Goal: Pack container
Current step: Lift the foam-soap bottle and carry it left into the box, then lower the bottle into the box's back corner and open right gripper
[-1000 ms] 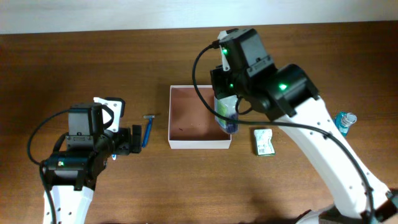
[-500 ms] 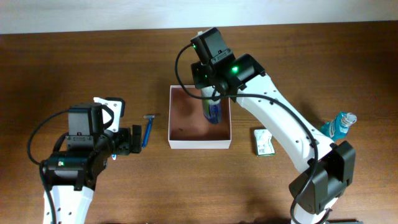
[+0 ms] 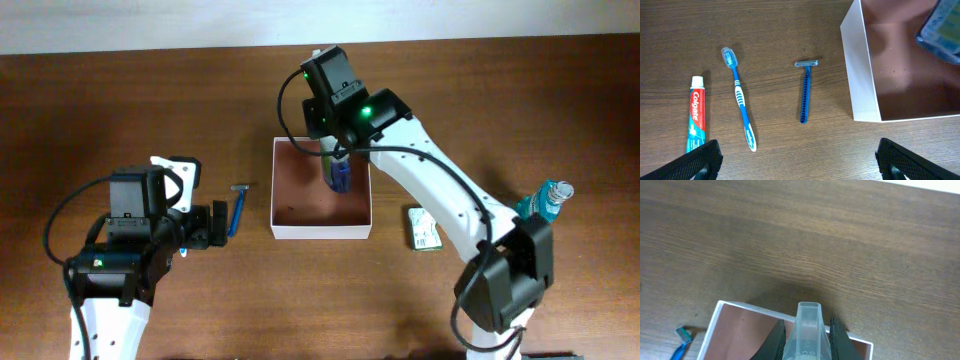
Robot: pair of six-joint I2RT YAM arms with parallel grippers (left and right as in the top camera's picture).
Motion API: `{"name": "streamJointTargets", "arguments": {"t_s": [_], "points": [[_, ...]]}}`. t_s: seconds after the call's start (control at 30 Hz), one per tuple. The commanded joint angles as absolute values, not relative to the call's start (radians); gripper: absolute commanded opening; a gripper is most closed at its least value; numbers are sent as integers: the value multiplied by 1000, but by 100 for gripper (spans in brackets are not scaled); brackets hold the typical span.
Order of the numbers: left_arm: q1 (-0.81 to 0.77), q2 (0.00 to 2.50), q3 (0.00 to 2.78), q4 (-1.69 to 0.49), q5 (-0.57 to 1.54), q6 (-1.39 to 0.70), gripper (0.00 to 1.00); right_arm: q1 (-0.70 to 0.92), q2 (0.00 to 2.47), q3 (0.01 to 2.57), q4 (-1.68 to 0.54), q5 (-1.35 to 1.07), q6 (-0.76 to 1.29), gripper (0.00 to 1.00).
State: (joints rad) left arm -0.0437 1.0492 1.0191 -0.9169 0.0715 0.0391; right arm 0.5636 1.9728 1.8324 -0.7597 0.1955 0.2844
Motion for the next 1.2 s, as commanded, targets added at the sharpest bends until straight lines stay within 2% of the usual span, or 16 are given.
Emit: {"name": "streamJointTargets", "arguments": {"t_s": [0.0, 0.1, 0.2, 0.43, 0.7, 1.17], "points": [[-46, 1052, 1039, -915, 86, 30, 99, 548, 1994, 1831, -737, 221, 290, 12], [-46, 1052, 1039, -915, 86, 30, 99, 548, 1997, 1831, -720, 221, 290, 6], [-46, 1052, 1039, -915, 86, 30, 99, 551, 1997, 1831, -723, 217, 291, 4], [-46, 1052, 1039, -915, 86, 30, 99, 575, 1966, 1831, -778, 227, 369, 4], [-46, 1052, 1038, -915, 86, 30, 99, 733, 1828, 1831, -766, 521, 376, 4], [-46, 1053, 1034, -918, 86, 30, 99, 739, 1670, 1831, -748, 503, 376, 4]]}}
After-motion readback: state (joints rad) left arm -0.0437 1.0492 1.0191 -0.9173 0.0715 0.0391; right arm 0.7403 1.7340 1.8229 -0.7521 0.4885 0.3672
